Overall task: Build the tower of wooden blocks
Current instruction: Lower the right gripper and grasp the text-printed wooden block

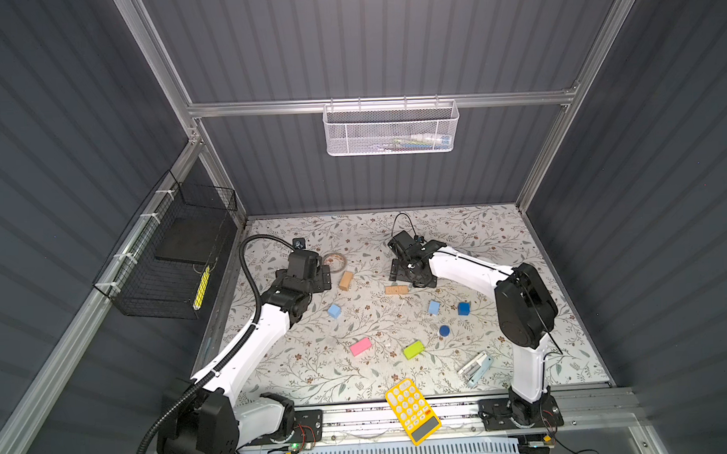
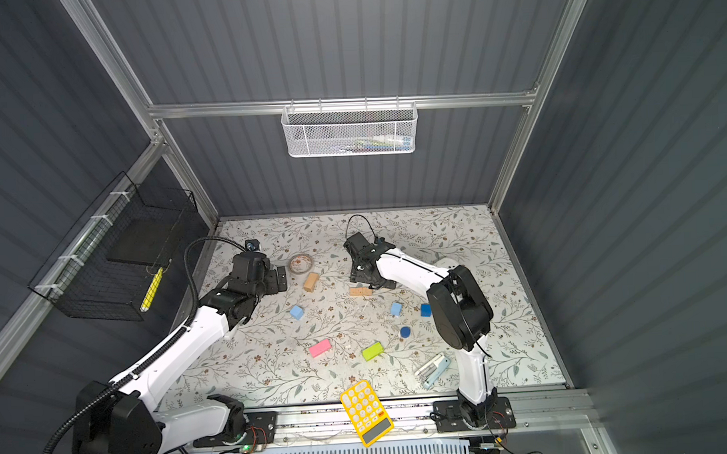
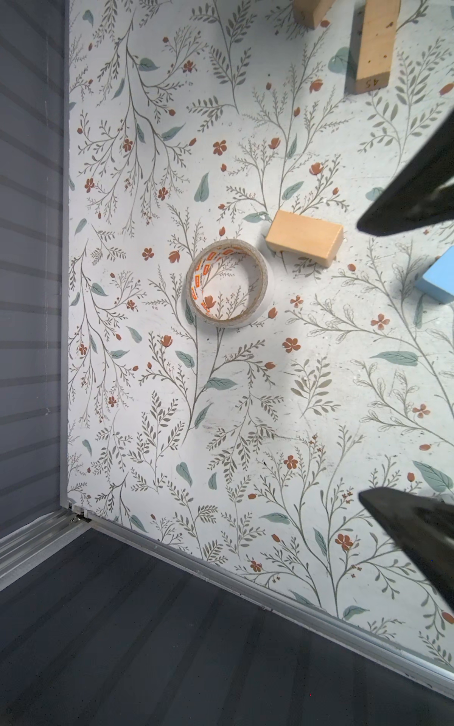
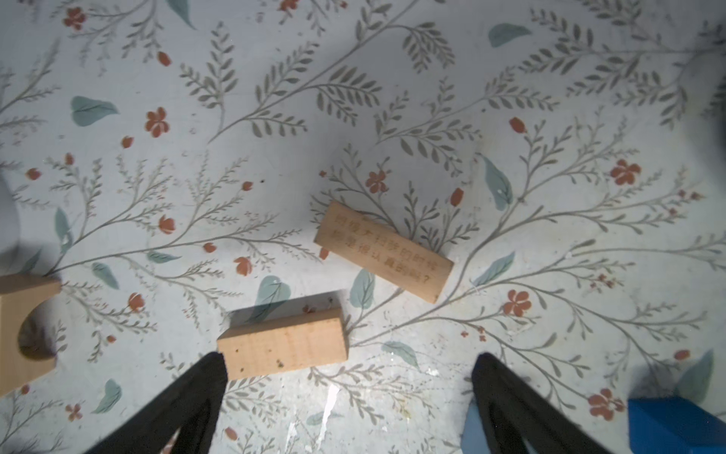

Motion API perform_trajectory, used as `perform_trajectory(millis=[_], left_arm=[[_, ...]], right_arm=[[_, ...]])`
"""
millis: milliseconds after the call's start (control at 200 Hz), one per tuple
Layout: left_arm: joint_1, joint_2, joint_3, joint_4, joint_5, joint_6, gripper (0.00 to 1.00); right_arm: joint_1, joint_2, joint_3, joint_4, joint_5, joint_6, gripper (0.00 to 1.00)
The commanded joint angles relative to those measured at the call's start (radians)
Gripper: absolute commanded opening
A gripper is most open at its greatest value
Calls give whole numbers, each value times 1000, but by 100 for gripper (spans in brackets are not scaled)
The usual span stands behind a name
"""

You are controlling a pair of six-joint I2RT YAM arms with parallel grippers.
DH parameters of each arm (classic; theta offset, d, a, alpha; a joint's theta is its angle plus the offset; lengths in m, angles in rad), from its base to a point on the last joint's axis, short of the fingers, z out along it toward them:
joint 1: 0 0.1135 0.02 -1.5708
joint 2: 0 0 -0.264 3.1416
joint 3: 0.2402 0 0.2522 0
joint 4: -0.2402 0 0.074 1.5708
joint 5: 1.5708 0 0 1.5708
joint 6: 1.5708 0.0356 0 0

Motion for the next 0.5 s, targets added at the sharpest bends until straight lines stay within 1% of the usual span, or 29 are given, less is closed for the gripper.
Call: perform_trajectory(millis=[0,180,495], left_arm=[[0,-2,12,-2,-19,19,100],[0,4,10,4,-15,25,100],[0,19,11,5,-28,42,100]], right_arm=[[-19,-10,-30,46,27,115,99],[-38,11,-18,75,-4,148,99],[-58,88,30,65,-18,173,99]])
